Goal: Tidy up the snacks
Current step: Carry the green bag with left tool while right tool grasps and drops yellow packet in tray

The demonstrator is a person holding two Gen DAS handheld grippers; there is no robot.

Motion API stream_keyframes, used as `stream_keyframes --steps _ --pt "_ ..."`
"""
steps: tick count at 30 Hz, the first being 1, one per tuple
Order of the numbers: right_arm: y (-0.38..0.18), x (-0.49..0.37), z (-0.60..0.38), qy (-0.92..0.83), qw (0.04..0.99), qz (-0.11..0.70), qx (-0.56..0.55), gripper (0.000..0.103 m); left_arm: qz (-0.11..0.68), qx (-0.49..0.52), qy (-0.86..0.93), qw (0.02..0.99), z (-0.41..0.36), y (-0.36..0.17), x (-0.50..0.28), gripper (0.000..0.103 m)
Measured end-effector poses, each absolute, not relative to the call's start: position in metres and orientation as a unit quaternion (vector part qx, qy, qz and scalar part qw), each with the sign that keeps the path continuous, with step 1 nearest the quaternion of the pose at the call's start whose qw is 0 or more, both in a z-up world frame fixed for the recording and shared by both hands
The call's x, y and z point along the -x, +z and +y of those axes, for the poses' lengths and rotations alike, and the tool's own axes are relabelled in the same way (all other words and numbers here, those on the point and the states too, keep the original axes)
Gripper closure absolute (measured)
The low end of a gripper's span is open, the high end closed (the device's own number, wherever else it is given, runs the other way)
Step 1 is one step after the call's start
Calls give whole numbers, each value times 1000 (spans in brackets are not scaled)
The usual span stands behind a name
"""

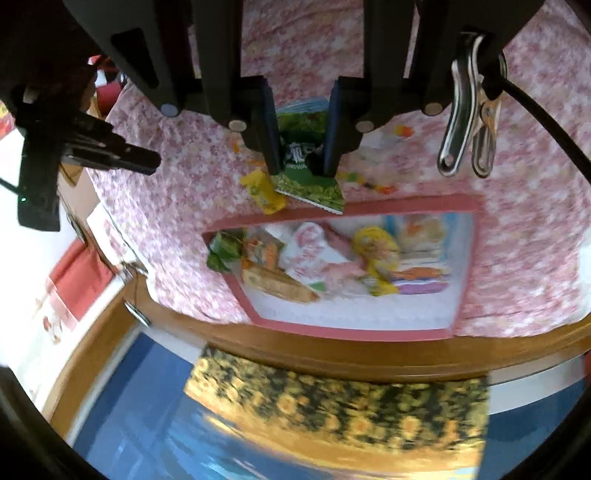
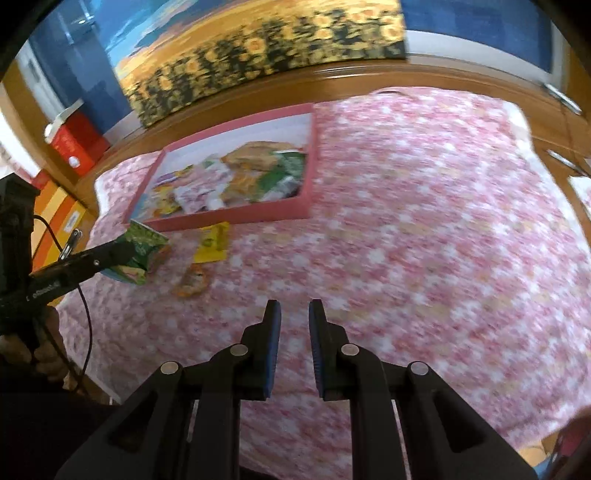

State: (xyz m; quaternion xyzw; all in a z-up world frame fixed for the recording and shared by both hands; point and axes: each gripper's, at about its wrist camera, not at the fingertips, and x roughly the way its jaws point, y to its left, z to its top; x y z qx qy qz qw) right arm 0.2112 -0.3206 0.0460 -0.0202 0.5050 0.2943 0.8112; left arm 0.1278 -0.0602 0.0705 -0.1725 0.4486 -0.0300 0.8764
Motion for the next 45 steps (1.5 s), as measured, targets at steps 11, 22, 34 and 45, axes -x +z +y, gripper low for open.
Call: stream_keyframes --steps 11,22,34,45 --pt "37 -229 -263 399 764 507 9 76 438 223 73 868 -5 70 -80 80" --pt "11 -245 -208 394 752 520 97 81 439 246 114 857 20 65 -66 80" --pt "34 -230 -234 394 776 485 81 99 449 222 58 864 7 63 -99 80" --pt "56 -215 -271 360 810 461 32 99 463 194 -24 865 -20 60 -131 80"
